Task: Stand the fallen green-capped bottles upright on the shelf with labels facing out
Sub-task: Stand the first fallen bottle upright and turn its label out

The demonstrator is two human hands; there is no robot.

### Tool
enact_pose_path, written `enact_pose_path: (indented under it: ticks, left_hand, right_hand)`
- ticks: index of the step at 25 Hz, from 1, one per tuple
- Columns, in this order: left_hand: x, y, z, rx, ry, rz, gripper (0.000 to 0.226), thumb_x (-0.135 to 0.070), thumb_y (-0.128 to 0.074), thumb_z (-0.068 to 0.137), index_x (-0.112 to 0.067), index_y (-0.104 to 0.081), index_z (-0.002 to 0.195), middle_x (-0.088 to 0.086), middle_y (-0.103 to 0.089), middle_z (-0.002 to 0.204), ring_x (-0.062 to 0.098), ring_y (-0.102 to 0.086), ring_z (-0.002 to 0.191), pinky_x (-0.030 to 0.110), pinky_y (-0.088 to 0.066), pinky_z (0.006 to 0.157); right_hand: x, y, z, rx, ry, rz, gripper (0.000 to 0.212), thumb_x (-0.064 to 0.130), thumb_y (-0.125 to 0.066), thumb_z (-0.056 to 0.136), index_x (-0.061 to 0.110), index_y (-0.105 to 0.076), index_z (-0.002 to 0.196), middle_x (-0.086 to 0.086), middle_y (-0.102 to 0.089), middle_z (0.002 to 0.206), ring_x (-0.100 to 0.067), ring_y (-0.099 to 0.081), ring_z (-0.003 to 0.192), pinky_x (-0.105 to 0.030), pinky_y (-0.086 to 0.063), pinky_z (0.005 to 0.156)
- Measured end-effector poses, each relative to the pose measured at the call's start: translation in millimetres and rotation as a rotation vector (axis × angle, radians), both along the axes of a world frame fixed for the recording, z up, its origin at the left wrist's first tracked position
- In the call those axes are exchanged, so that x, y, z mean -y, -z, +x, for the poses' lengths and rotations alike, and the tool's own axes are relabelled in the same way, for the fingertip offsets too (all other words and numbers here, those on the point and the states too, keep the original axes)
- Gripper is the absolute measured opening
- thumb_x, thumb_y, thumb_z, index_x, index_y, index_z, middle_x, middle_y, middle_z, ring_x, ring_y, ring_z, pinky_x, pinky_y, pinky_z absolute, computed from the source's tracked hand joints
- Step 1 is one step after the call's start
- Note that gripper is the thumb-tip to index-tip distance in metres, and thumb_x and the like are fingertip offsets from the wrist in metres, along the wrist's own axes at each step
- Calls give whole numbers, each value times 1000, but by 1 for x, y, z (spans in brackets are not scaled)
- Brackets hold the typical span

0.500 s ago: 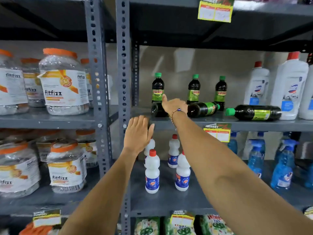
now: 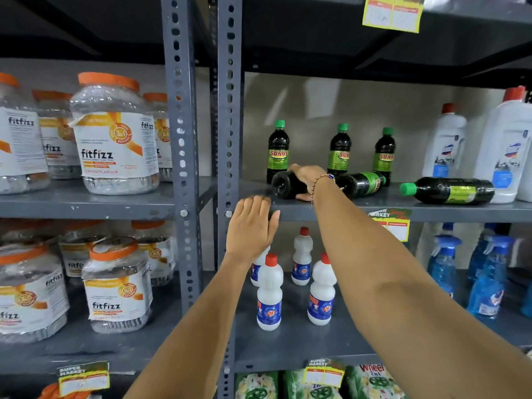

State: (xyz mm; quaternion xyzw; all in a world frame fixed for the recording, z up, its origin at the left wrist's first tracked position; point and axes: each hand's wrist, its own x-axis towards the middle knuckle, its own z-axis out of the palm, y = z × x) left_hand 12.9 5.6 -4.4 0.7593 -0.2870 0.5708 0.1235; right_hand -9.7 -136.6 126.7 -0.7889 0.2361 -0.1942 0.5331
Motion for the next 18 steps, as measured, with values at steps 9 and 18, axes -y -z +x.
enact_pose_path:
  ticks: [9, 18]
  left_hand:
    - [0, -1, -2, -7, -23, -8, 37, -37, -39, 97, -8, -61, 103, 8, -65, 98, 26, -60, 90, 36, -45, 87]
    - [1, 1, 2, 6, -10, -24, 37, -38, -38, 96, -9, -60, 103, 7, -65, 98, 24, -60, 89, 35, -46, 86]
  right_hand:
    - [6, 12, -31, 194, -207, 326, 32, 25, -65, 91, 6, -53, 114, -15, -62, 127, -29, -61, 117, -37, -56, 82]
    - [9, 27, -6, 211, -198, -126, 30, 25, -64, 90, 11, -63, 117, -8, -69, 117, -25, -61, 113, -40, -46, 103]
